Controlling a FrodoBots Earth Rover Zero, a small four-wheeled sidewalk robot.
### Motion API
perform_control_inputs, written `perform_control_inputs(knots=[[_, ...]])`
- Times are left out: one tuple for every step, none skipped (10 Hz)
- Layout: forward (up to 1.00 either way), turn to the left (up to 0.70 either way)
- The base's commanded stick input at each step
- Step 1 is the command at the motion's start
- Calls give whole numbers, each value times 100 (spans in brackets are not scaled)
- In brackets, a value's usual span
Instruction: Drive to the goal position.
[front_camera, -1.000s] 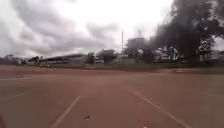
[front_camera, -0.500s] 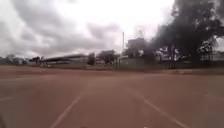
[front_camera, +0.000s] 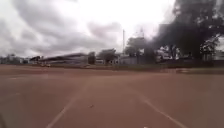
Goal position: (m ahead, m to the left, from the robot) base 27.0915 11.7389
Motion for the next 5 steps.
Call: perform_control_inputs(knots=[[70, 0], [70, 0], [70, 0], [70, 0], [70, 0]])
